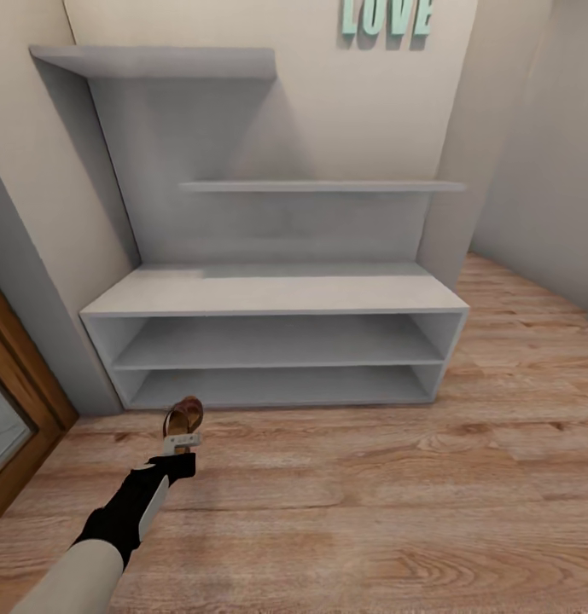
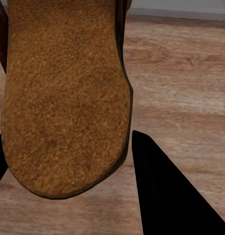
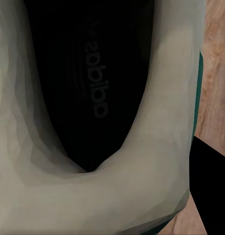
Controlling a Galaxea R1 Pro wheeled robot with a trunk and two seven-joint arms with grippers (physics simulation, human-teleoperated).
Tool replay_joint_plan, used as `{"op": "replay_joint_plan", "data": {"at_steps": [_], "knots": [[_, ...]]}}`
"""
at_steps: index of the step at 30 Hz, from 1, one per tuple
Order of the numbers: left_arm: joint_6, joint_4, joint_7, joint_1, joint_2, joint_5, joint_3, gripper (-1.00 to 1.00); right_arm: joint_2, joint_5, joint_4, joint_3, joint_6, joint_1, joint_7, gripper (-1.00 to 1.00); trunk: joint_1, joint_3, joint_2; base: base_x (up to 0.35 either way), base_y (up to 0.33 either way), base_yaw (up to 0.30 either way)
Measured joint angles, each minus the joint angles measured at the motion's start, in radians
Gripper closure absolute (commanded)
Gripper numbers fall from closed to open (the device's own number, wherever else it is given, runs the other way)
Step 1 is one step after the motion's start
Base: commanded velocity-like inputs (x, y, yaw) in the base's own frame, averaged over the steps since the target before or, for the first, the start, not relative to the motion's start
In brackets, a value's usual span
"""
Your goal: Pick up the two gym shoes and the two sandals from the corridor floor and place them onto the hallstand (shoe rack) in the corridor, making sure they are on the rack and not on the floor. Arrange them so the two gym shoes are next to each other and the two sandals are next to each other.
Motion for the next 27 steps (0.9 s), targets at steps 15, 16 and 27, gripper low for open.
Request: {"op": "replay_joint_plan", "data": {"at_steps": [15, 16, 27], "knots": [[-0.011, -0.061, -0.001, 0.0, -0.001, 0.0, -0.002, 1.0, 0.001, 0.001, 0.0, 0.0, 0.0, 0.0, 0.0, 1.0, 0.004, -0.042, -0.002, 0.002, 0.0, 0.0], [-0.015, -0.06, -0.001, 0.0, -0.001, 0.0, -0.002, 1.0, 0.001, 0.001, 0.0, 0.0, 0.0, 0.0, 0.0, 1.0, 0.003, -0.042, -0.002, 0.087, 0.0, 0.0], [-0.067, -0.059, 0.0, 0.0, -0.003, 0.0, -0.003, 1.0, 0.001, 0.001, 0.0, 0.001, 0.0, 0.0, 0.0, 1.0, 0.003, -0.042, -0.002, 0.28, 0.0, 0.0]]}}
